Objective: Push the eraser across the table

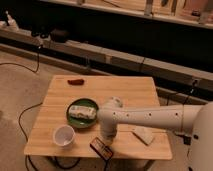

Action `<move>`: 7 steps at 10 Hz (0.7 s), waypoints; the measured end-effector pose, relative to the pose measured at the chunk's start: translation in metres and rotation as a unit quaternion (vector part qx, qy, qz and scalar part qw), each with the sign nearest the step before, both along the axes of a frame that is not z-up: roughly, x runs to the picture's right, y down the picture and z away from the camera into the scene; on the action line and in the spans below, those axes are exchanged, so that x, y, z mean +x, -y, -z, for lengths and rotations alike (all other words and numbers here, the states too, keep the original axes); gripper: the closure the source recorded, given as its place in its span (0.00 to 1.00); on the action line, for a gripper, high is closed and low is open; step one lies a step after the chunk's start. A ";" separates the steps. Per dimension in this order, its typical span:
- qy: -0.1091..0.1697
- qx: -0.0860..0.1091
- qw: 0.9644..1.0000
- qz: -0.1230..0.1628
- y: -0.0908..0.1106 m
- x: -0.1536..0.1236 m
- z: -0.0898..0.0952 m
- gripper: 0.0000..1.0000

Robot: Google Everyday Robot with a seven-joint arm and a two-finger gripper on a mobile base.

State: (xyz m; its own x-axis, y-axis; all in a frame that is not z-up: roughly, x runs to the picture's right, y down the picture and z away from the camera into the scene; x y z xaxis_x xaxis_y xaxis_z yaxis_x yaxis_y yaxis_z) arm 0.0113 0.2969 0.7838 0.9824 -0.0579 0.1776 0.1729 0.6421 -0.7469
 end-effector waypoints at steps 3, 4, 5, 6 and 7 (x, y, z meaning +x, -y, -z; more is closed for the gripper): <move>0.009 0.000 1.000 0.015 -0.003 -0.008 0.002 0.96; 0.010 0.000 1.000 0.019 -0.004 -0.011 0.002 0.96; 0.012 0.000 1.000 0.021 -0.004 -0.014 0.003 0.96; 0.013 0.000 1.000 0.023 -0.004 -0.016 0.003 0.96; 0.015 0.000 1.000 0.026 -0.004 -0.019 0.003 0.96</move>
